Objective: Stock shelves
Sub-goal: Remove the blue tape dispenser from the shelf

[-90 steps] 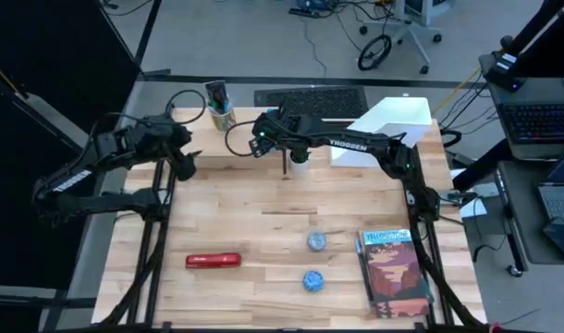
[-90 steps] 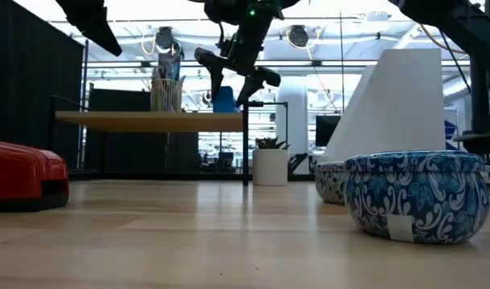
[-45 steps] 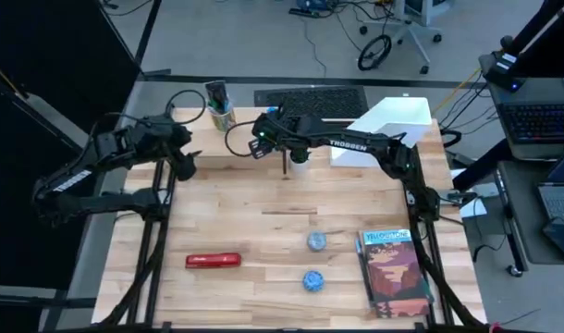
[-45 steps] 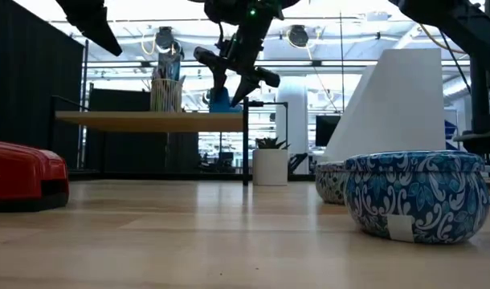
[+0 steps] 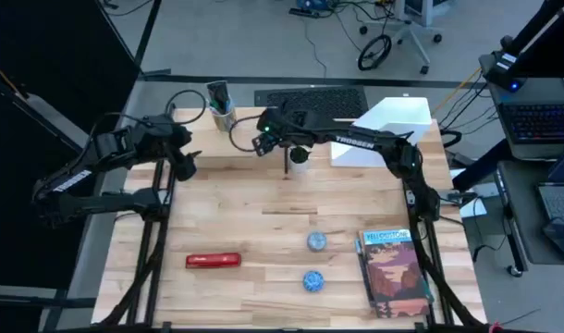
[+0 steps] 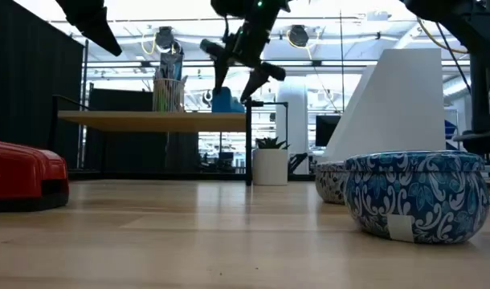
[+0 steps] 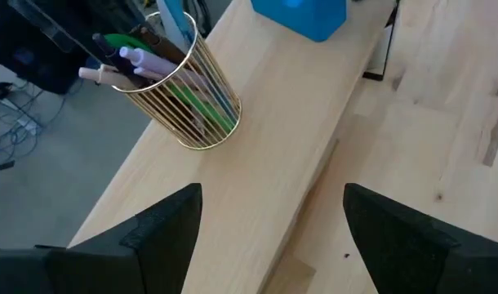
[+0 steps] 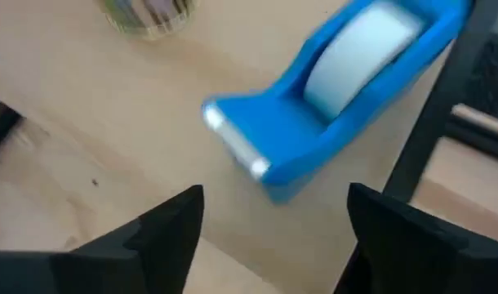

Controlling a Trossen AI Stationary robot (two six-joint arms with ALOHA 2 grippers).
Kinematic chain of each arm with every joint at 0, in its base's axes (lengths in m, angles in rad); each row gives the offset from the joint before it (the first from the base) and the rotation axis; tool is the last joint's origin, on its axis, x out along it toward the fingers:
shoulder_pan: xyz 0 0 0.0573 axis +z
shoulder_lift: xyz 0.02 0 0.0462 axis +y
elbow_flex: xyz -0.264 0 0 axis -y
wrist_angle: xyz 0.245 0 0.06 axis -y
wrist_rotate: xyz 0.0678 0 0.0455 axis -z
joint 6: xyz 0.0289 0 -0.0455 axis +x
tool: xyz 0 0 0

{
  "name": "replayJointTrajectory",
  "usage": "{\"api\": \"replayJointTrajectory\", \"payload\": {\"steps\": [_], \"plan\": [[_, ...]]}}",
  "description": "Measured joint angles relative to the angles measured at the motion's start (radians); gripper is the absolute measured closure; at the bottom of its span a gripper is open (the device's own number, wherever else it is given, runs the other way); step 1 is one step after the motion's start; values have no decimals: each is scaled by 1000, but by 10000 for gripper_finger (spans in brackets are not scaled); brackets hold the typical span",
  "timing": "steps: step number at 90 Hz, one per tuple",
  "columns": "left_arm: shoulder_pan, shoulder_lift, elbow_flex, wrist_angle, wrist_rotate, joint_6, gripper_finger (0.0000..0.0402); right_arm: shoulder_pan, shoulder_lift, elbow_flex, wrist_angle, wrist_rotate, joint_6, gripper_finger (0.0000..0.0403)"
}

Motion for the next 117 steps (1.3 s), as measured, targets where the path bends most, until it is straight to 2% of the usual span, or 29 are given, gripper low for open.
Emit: {"api": "replayJointTrajectory", "payload": {"steps": [28, 42, 65, 104, 117], "plan": [[0, 0, 0, 12, 0, 0, 119, -12, -19, 0, 98, 1, -56, 103], [0, 0, 0, 12, 0, -1, 119, -11, -19, 0, 147, 1, -174, 105], [0, 0, 0, 11, 0, -24, 119, -11, -16, 0, 122, 1, -402, 105], [0, 0, 0, 10, 12, -28, 119, -44, -15, 0, 131, 1, -341, 106], [0, 4, 0, 29, 35, -56, 119, -83, -21, 6, 119, -45, -330, 106]]}}
